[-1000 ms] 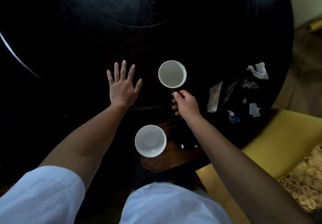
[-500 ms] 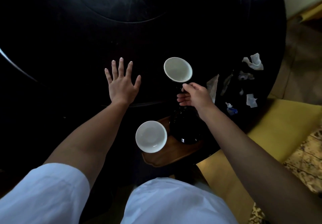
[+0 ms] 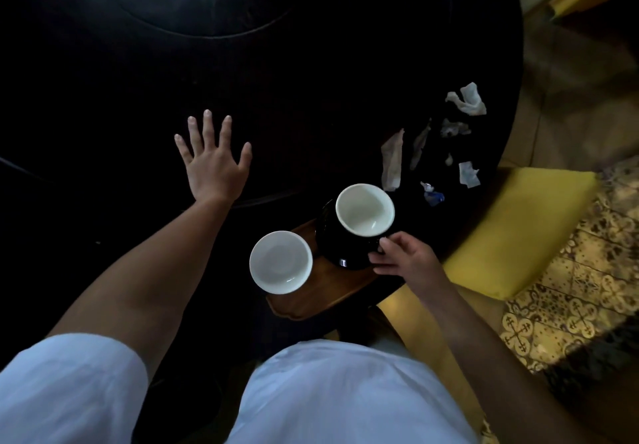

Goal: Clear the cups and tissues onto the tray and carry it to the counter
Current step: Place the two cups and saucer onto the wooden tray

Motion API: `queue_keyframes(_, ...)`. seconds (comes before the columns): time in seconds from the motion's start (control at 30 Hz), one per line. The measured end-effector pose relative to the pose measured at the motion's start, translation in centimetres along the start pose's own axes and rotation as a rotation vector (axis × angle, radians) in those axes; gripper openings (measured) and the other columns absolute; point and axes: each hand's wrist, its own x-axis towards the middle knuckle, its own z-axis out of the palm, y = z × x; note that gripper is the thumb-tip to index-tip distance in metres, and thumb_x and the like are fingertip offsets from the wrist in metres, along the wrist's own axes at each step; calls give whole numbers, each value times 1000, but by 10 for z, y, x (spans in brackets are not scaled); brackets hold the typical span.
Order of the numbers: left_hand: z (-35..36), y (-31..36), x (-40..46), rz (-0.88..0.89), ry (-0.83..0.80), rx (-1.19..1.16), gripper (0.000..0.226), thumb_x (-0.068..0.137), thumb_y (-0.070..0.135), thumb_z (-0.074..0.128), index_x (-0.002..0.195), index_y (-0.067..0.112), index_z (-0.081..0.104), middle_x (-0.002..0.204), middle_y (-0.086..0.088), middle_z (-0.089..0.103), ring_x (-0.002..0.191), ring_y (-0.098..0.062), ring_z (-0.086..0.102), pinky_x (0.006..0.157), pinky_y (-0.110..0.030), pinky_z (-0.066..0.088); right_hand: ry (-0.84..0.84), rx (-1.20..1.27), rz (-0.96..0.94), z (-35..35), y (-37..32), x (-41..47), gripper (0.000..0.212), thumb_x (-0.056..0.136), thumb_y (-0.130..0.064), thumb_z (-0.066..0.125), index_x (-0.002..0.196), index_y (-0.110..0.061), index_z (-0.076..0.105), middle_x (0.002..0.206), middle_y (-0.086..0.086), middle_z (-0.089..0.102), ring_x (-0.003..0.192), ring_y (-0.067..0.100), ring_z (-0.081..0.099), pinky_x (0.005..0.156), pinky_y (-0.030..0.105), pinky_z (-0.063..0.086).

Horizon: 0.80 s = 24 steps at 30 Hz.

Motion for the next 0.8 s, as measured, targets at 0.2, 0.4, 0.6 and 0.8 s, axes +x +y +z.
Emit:
queue_keyframes(0.2, -1, 1, 0, -4, -6, 3, 72, 102, 65, 21, 164, 28, 16, 173, -7, 3, 159, -30, -7, 126, -58, -4, 24, 1, 30, 6, 21, 5, 13, 102, -12, 57, 92, -4, 60, 100, 27, 68, 94, 27, 72, 75, 37, 61)
queue_keyframes(0.4, -1, 1, 0, -15, -9, 3, 72, 102, 65, 21, 164, 29, 15, 173, -5, 2, 159, -28, -8, 126, -57, -5, 22, 5, 26, 10, 33, 10, 12, 101, -12, 58, 93, -4, 61, 106, 28, 70, 103, 33, 71, 85, 48, 59)
queue_keyframes(0.6, 1, 1, 1, -15, -3, 1, 72, 102, 65, 21, 163, 28, 17, 173, -5, 3, 159, -29, -7, 126, -58, -4, -36, -51, 53, 3, 42, 12, 10, 101, -12, 59, 94, -4, 61, 98, 16, 74, 77, 20, 70, 59, 30, 56)
queue_keyframes(0.8, 0, 1, 0, -15, 2, -16, 72, 102, 65, 22, 163, 28, 18, 173, -5, 4, 159, -29, -6, 126, -57, -4, -71, -113, 100, -5, 54, 18, 9, 100, -10, 60, 94, -3, 61, 99, 13, 75, 50, 10, 55, 43, 24, 38)
